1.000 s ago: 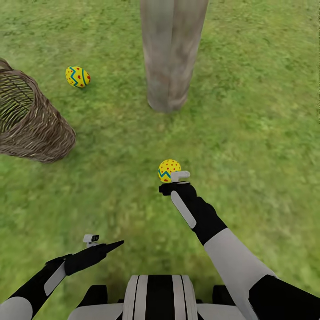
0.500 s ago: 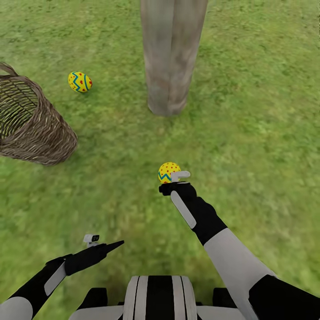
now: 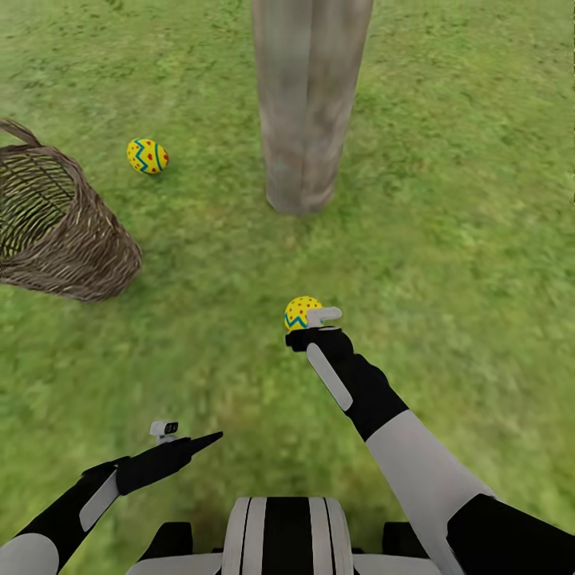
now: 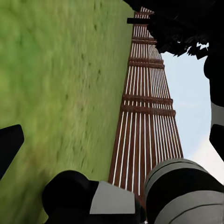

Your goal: Take the three Easter eggs out of the wicker basket on the lawn in the garden, then place them on the lawn next to a single tree (choose any tree) so that all three eggs are next to the same tree and none are left in the basket.

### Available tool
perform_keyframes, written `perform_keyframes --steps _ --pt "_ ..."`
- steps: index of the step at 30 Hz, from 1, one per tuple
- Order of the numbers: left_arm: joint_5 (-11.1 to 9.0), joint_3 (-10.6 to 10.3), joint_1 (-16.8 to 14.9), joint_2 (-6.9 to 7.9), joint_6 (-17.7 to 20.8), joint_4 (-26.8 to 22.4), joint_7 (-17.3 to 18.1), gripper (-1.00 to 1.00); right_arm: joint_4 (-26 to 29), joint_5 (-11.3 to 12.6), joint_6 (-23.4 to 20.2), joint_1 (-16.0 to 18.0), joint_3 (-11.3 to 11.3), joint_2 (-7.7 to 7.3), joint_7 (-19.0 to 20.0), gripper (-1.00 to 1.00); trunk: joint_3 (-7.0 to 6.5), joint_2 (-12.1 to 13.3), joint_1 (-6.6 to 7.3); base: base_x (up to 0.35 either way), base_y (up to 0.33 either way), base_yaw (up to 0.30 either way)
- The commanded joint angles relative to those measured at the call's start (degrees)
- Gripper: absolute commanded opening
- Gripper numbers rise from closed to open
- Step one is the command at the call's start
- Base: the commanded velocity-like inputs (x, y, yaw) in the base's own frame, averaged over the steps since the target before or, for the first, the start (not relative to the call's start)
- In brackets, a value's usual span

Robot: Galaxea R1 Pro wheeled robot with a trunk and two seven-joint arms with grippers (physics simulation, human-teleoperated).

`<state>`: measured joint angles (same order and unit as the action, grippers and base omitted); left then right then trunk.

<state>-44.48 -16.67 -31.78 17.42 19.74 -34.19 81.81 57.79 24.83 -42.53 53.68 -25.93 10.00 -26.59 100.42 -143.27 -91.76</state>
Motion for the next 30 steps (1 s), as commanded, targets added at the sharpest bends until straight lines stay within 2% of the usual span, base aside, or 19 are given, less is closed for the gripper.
perform_keyframes --steps 1,30 --pt "-0.50 -0.38 -0.04 0.07 0.47 0.00 0.10 1.00 0.04 0.57 -0.09 0.03 -0.08 0.00 -0.57 1.00 -0.07 -0.01 0.01 0.000 0.000 0.000" --pt "-0.52 -0.47 -0.04 0.07 -0.14 0.00 0.10 1.00 0.04 0.57 -0.09 0.02 -0.12 0.00 -0.57 1.00 -2.75 -0.01 0.01 0.000 0.000 0.000"
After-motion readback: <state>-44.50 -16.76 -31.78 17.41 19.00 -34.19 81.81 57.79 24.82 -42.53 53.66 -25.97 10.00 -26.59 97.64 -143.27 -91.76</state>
